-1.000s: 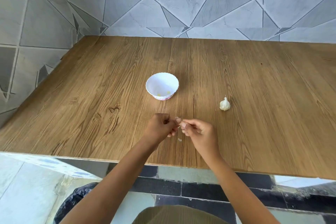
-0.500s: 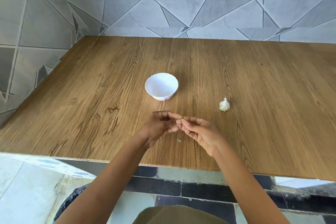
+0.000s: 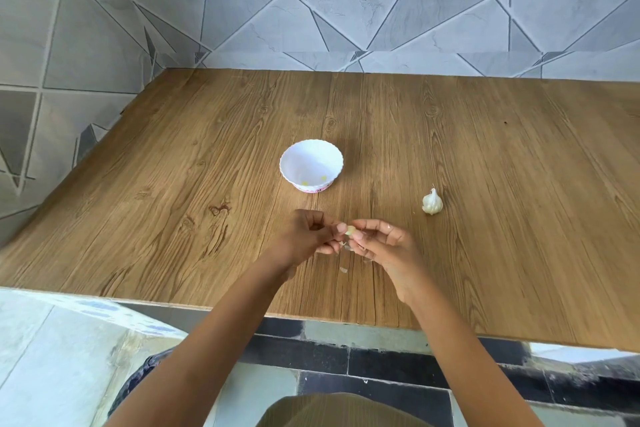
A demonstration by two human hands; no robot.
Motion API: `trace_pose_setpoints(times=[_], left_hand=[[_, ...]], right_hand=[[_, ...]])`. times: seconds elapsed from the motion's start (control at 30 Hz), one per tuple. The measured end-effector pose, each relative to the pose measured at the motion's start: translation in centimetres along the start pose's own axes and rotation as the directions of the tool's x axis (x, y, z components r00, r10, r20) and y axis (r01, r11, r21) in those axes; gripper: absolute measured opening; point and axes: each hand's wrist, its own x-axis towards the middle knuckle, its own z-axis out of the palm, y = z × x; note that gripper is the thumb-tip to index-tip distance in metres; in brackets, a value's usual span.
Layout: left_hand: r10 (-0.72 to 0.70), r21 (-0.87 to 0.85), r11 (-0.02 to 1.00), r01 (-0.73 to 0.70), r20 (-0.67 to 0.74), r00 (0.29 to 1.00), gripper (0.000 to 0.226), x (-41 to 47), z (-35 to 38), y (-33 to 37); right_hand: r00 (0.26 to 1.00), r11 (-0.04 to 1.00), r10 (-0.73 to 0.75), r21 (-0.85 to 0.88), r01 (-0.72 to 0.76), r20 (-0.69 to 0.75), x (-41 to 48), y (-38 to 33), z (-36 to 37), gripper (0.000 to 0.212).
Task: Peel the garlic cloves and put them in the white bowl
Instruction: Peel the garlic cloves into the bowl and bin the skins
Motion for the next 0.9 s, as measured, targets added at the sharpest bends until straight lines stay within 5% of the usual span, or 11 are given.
trace_pose_setpoints(times=[0.13,0.23,0.43,0.63,0.9], left_hand=[[0.196,0.228,0.959,-0.168,-0.105,0.975,0.011,-0.2,0.6,-0.3],[0.241,0.205,0.952,-0.226,-0.053,0.969,0.007,-0.3,0.6,-0.3],[0.274,0.251,0.932,-0.263,-0.006,0.962,0.011,0.1,0.3,-1.2],[0.557,0.636,0.615,-0.466,0.068,0.828,0.006,0.2,0.2,-1.5],[0.257,0.393,0.892,-0.225,-0.030,0.966,0.016,0.5,0.8,-0.9]], right_hand=[[0.991,0.979,0.124,0.168,-0.115,-0.046,0.1,-0.3,0.3,0.007],[0.977,0.916,0.213,0.346,-0.204,0.011,0.3,-0.8,0.3,0.012],[0.974,0.924,0.225,0.316,-0.215,0.004,0.8,-1.2,0.2,0.012],[0.989,0.975,0.148,0.170,-0.143,-0.020,0.9,-0.7,0.4,0.015],[0.998,0.964,0.066,0.260,-0.062,-0.008,0.2,-0.5,0.5,0.022]])
